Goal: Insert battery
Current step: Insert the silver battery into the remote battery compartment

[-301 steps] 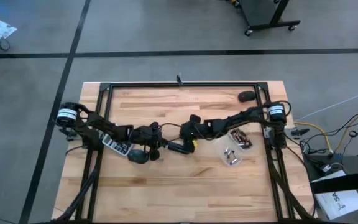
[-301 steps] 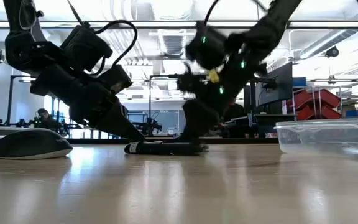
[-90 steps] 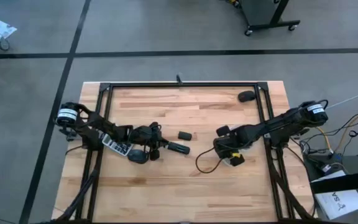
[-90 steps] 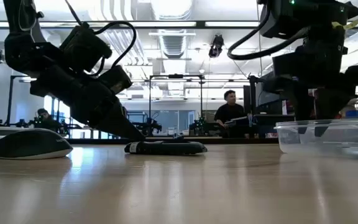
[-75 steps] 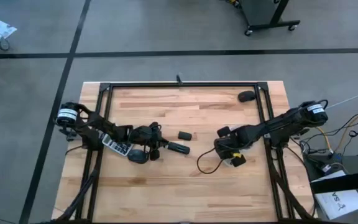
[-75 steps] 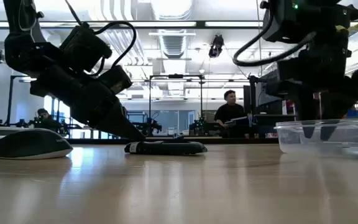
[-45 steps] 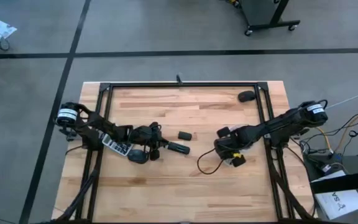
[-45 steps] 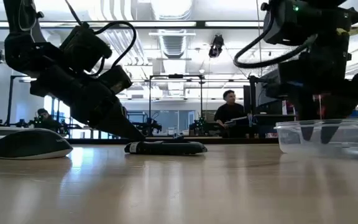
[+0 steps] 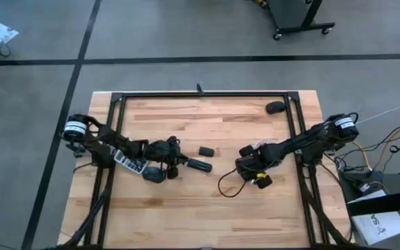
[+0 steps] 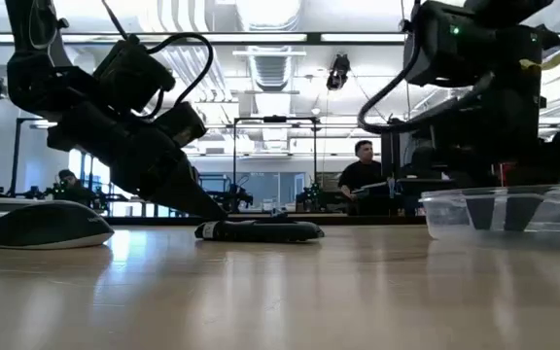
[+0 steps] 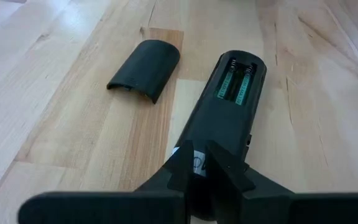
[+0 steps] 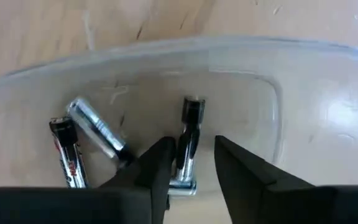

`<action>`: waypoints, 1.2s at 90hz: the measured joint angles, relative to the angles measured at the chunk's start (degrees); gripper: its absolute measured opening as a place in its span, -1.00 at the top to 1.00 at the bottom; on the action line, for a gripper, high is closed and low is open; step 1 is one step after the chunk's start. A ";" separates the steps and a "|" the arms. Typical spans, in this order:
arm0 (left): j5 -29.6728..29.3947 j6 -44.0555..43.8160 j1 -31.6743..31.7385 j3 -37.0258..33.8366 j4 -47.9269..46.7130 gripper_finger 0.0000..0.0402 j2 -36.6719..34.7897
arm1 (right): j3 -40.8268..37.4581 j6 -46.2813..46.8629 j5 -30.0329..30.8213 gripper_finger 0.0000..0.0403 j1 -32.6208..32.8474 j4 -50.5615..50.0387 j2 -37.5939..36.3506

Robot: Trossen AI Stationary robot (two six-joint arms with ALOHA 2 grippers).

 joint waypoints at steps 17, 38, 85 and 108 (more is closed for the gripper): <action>-0.02 0.00 0.00 0.00 0.06 0.89 0.00 | 0.66 3.10 -0.61 0.58 0.00 -0.05 -0.87; -0.04 0.00 0.00 0.02 0.07 0.89 0.00 | 1.38 7.90 -1.81 0.41 0.00 0.06 -0.67; -0.06 -0.02 0.00 0.02 0.07 0.89 -0.02 | 3.34 9.88 -3.75 0.19 0.26 4.30 0.86; -0.08 -0.02 0.00 0.04 0.00 0.89 -0.04 | 3.16 12.44 -3.60 0.41 0.24 5.78 1.76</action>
